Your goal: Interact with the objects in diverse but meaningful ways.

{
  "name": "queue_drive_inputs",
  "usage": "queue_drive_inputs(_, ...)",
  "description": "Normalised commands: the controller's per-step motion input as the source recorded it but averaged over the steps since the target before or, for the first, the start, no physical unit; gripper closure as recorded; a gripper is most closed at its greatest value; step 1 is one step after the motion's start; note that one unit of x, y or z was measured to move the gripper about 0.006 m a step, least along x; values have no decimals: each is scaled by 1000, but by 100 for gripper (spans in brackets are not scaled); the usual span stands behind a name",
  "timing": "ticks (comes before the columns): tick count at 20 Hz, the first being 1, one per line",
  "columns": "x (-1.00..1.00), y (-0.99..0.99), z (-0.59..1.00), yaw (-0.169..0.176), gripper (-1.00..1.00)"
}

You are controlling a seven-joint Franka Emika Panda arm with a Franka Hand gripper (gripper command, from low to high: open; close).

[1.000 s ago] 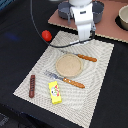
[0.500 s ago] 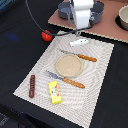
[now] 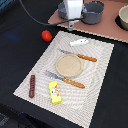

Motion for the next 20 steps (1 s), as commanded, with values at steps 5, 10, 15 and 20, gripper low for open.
queue_drive_inputs(5,-948,-39,18,0,-100)
queue_drive_inputs(10,-866,-109,0,0,-100)
queue_drive_inputs(15,-408,-158,29,-78,-100)
queue_drive_inputs(20,-244,-177,52,-153,-100)
